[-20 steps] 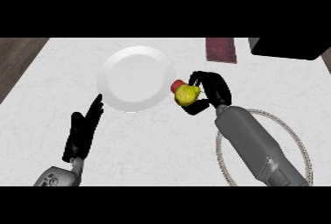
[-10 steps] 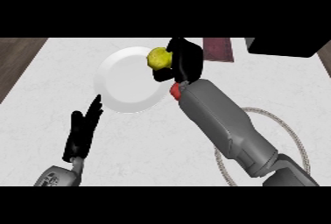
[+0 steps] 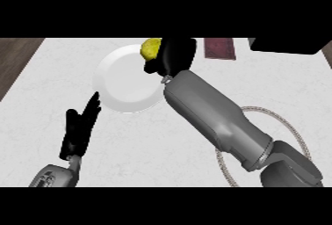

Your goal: Pick the pear from the placemat and place it in the plate

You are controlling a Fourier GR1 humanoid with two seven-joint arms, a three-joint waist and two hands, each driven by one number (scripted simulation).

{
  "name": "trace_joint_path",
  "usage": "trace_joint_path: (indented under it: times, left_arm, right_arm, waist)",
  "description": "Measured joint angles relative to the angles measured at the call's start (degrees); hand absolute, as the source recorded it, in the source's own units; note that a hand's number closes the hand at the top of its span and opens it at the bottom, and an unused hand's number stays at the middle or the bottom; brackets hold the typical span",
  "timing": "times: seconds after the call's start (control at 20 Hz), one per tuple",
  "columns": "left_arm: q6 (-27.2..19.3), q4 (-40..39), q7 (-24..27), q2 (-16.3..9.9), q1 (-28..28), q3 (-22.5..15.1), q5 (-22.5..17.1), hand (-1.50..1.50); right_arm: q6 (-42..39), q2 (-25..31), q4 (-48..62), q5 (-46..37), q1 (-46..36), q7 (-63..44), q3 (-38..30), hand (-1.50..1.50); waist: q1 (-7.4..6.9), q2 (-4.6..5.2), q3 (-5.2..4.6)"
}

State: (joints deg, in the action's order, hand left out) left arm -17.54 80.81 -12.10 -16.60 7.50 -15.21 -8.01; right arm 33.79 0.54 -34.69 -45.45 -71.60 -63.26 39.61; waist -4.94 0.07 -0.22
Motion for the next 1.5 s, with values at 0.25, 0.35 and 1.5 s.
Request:
trace_joint_path:
  times: [0.25,0.35,1.5]
  left_arm:
    - [-0.3,0.3,0.3,0.5,-0.4,0.3,0.4,0.0]
    - [-0.5,0.1,0.9,0.7,-0.7,0.5,0.6,0.0]
    - [-0.1,0.1,1.2,1.3,-2.3,2.9,1.7,0.0]
  right_arm:
    - [-0.4,0.0,1.0,1.3,1.2,-1.7,2.2,1.5]
    - [-0.3,0.0,2.2,2.6,1.9,-1.3,1.9,1.5]
    - [8.8,-0.4,-5.5,26.6,13.5,22.8,-4.5,-1.5]
  waist:
    - [0.62,0.33,0.09]
    - [0.91,0.45,0.11]
    - [3.12,0.33,0.31]
